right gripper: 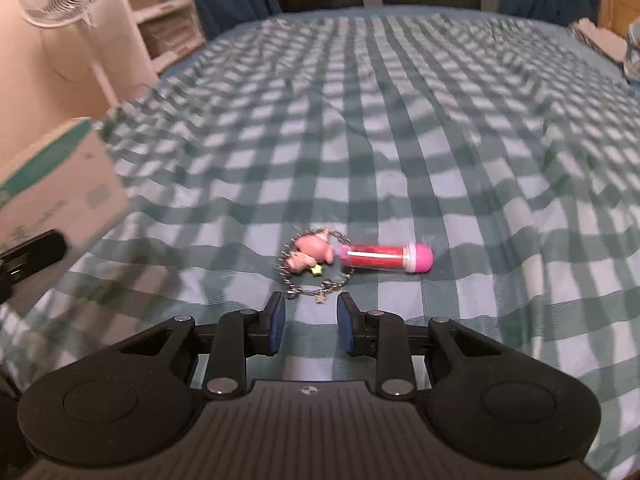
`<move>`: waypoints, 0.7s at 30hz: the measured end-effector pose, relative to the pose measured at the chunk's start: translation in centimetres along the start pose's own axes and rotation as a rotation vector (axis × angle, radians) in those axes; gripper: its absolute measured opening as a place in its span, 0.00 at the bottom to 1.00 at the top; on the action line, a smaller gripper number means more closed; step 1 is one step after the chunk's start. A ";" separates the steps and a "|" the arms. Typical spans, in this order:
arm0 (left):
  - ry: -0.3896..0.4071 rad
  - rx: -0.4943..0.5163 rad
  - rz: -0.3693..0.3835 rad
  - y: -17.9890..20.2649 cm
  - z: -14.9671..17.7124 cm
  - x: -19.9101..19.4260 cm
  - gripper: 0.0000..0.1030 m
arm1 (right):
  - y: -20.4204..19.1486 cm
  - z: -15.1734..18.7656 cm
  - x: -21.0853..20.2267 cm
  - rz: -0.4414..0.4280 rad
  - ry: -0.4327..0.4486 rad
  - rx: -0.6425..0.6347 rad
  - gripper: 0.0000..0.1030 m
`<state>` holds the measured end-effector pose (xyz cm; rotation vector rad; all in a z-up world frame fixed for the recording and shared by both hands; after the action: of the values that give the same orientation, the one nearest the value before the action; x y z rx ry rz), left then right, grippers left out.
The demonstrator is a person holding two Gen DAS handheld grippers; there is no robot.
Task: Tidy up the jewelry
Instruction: 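Grasp the silver chain bracelet with the right tool and drop it into the box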
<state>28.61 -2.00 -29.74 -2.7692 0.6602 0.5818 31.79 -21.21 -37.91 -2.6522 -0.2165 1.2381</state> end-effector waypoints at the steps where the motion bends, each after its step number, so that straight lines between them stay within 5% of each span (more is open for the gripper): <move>1: -0.004 0.000 0.002 0.0 0.0 0.2 0.54 | -0.2 0.0 0.8 0.001 -0.004 -0.016 1.00; 21: -0.062 -0.013 0.029 -0.2 0.9 2.1 0.54 | -1.2 -1.9 5.0 0.037 0.020 -0.116 1.00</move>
<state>30.14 -2.32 -31.42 -2.7456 0.6869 0.6784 36.39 -19.17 -40.10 -2.7779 -0.2447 1.2449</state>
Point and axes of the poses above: each gripper's, at about its wrist camera, not at the fingertips, and x roughly the way its jaws point, y to its right, z to its underside, the point moved 8 cm from there along x, roughly the way its jaws point, and after that the axes turned 2 degrees about x, right-handed, at the moved point
